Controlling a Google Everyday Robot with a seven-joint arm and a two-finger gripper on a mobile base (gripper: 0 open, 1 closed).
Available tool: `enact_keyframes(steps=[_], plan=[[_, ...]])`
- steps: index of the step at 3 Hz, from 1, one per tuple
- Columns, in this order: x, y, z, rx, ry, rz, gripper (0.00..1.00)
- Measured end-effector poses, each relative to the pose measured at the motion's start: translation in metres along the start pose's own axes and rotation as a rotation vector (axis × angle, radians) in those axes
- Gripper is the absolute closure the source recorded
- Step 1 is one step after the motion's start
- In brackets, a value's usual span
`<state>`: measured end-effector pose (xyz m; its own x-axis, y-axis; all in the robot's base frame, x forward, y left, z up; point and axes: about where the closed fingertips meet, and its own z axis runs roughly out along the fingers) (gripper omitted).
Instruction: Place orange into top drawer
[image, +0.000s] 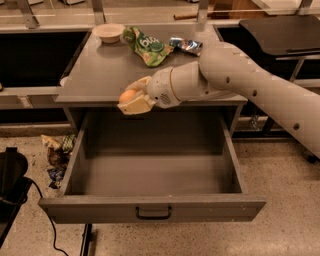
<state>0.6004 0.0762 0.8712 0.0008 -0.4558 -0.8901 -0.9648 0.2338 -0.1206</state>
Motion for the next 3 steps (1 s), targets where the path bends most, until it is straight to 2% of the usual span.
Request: enact_keyframes(steps=[1,2,3], plan=[[0.007,0.009,0.007,-0.020,0.013,0.017,1.00],[0.034,0.025,0.003,0.026,0.039,0.068,1.00],[0.089,0.049,-0.001,0.079,0.068,0.160,1.00]])
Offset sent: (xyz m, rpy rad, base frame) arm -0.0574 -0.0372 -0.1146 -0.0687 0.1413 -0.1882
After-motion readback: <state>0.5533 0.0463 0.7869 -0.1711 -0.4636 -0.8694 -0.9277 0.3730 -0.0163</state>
